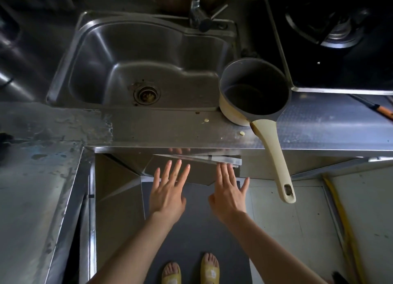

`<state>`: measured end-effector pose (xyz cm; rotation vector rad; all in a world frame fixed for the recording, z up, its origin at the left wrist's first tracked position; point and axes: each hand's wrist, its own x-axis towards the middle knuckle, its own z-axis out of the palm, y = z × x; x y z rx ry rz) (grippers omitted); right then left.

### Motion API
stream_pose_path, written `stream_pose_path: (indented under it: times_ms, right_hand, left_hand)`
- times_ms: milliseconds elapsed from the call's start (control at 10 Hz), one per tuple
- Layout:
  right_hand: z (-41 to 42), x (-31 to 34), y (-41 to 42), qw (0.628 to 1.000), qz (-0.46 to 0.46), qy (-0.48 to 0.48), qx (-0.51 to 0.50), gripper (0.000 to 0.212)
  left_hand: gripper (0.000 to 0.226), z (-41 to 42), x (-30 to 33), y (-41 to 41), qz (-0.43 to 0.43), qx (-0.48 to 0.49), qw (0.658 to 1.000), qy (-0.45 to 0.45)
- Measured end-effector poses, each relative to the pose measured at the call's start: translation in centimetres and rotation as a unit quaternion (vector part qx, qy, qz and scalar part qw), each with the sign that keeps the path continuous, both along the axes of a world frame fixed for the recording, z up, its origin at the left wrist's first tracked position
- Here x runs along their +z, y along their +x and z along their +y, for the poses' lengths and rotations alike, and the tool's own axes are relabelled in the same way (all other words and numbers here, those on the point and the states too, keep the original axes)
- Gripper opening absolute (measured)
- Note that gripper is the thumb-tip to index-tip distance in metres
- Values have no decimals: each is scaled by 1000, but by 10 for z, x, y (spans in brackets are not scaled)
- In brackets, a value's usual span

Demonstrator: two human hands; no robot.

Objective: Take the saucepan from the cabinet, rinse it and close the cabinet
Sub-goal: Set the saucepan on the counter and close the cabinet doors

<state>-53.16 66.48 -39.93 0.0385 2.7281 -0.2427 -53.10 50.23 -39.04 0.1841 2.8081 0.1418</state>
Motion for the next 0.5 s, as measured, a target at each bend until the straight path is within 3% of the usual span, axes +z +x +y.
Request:
stream_pose_path:
  times_ms: [500]
  right_hand:
    - [-3,37,0,999,-27,-14,-13,76]
  left_hand:
    - [76,-8,32,28,14,19,1000,7]
